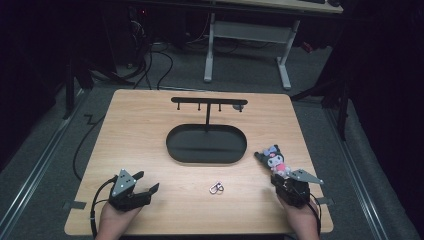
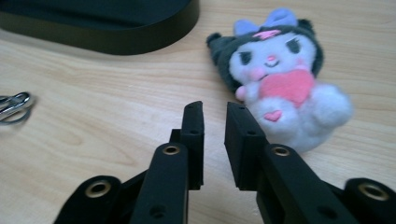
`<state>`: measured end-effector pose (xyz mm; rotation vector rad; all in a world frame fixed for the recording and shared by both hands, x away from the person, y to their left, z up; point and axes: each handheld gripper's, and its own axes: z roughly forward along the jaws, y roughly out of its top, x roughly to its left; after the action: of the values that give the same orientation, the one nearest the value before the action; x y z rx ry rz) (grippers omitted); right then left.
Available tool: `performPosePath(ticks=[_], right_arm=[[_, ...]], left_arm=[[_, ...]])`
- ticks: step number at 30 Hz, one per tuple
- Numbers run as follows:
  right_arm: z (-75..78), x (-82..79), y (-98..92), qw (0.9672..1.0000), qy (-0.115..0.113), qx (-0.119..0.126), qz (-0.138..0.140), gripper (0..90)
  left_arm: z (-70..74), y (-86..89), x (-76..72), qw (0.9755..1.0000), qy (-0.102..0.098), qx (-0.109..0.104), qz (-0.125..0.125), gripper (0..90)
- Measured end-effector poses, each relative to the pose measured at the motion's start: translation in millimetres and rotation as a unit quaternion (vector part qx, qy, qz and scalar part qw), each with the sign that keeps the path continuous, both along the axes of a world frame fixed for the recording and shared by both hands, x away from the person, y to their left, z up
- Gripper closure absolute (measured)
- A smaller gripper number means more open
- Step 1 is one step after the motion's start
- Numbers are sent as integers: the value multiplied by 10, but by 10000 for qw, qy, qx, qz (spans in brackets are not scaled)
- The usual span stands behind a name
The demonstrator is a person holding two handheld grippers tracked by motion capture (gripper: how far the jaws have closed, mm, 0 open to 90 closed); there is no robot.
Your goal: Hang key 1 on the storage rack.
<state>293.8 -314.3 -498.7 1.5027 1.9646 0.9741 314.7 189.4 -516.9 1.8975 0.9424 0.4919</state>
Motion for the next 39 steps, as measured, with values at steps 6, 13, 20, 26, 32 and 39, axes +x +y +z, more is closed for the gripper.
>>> performPosePath(ticks=[6,13,20,26,32,39], right_arm=[[82,37,-31,9997,113,-118,183,727],[161,69,-77,9990,311,-151,267,684],[203,52,-108,9956,808,-253,395,580],[167,59,-59,9888,1241,-633,531,519],[142,92,22,9828,1526,-853,603,468],[263,138,36,9768,1791,-974,648,433]], left_arm=[[-26,3,78,10000,85,18,2,296],[21,-73,115,9998,-104,17,-171,297],[128,-154,48,9995,14,40,-329,252],[-2,-102,118,9989,364,115,-256,216],[1,-84,104,9993,264,57,-250,219],[-28,-112,79,9989,248,224,-336,211]])
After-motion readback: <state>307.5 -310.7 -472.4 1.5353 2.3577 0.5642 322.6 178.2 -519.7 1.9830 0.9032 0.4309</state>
